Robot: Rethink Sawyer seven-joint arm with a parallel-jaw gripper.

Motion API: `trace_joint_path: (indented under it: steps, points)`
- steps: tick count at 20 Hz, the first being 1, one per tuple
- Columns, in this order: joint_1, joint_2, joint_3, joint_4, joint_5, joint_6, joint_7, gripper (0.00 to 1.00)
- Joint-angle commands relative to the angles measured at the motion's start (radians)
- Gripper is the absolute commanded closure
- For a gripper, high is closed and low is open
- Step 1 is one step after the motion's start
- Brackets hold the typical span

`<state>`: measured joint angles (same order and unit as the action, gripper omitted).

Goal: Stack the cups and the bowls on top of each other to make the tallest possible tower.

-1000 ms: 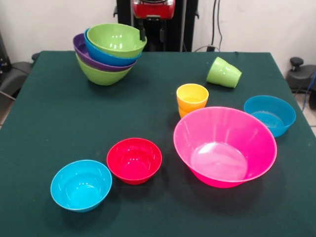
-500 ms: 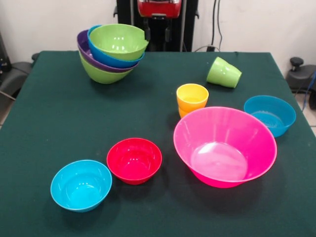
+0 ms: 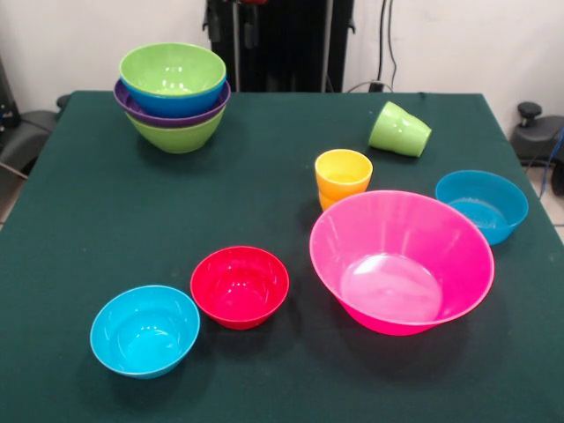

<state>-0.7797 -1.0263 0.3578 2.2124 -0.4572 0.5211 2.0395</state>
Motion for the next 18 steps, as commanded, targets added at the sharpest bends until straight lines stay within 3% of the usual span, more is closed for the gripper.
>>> trace_joint_path:
  steps: [1, 5, 10, 14, 18]
  points:
    - [-0.054, -0.12, 0.164, -0.028, 0.064, 0.229, -0.334, 0.0]
    - [-0.077, -0.16, 0.207, -0.017, 0.087, 0.269, -0.319, 0.0]
    - [-0.073, -0.163, 0.259, 0.018, 0.114, 0.23, -0.262, 0.0]
    - [-0.024, -0.182, 0.272, 0.063, 0.137, 0.162, -0.163, 0.0]
    - [0.026, -0.208, 0.264, 0.059, 0.152, 0.165, -0.098, 0.0]
